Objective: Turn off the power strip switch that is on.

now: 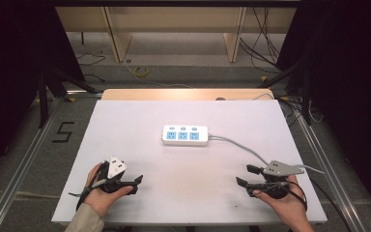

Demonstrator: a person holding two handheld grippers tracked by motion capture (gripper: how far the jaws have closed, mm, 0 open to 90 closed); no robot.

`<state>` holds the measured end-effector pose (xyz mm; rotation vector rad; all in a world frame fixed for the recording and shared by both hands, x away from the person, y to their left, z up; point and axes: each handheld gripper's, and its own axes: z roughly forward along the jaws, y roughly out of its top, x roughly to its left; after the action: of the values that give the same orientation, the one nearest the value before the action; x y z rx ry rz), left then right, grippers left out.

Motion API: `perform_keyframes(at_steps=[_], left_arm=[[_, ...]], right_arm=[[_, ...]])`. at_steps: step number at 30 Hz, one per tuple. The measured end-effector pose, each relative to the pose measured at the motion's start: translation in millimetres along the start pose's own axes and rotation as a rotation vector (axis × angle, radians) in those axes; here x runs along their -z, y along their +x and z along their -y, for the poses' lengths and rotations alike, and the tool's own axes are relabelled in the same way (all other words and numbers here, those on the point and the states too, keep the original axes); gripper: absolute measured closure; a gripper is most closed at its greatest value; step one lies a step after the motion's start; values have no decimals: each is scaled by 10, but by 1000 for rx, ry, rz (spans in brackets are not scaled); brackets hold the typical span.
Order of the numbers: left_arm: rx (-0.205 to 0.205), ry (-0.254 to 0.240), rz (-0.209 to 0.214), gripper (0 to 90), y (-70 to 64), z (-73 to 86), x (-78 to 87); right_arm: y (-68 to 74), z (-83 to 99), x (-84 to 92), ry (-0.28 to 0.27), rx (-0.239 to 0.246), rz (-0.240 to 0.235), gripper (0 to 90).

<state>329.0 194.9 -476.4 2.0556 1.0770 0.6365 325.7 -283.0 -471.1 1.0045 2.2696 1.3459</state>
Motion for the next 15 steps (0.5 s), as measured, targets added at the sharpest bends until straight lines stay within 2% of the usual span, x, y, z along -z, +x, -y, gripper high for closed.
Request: perform_keyframes(at_steps=[5, 8, 9, 10, 11, 12, 13, 14, 15], left_arm=[[-7, 11, -13, 175, 0, 1, -3], [-8, 30, -37, 223, 7, -8, 17], [-14, 36, -50, 323, 12, -14, 24], [-18, 43, -64, 378, 19, -19, 34], [-14, 43, -79, 378, 25, -24, 39], [-11, 44, -86, 509, 33, -28, 44], [-16, 44, -88, 509, 45, -33, 48], [-14, 51, -87, 649, 56, -38, 51], [-11, 57, -94, 649, 65, -40, 53]], right_arm=[[15, -3, -4, 2, 5, -2, 355], [19, -3, -2, 3, 4, -2, 355], [20, -4, -4, 3, 5, -2, 355], [20, -4, -4, 3, 5, -2, 355], [19, -5, -6, 4, 4, -2, 355], [18, -5, -9, 5, 2, -2, 354], [18, -5, -9, 5, 2, -2, 354], [17, -6, -9, 2, 3, -2, 355], [17, -6, -9, 2, 3, -2, 355]])
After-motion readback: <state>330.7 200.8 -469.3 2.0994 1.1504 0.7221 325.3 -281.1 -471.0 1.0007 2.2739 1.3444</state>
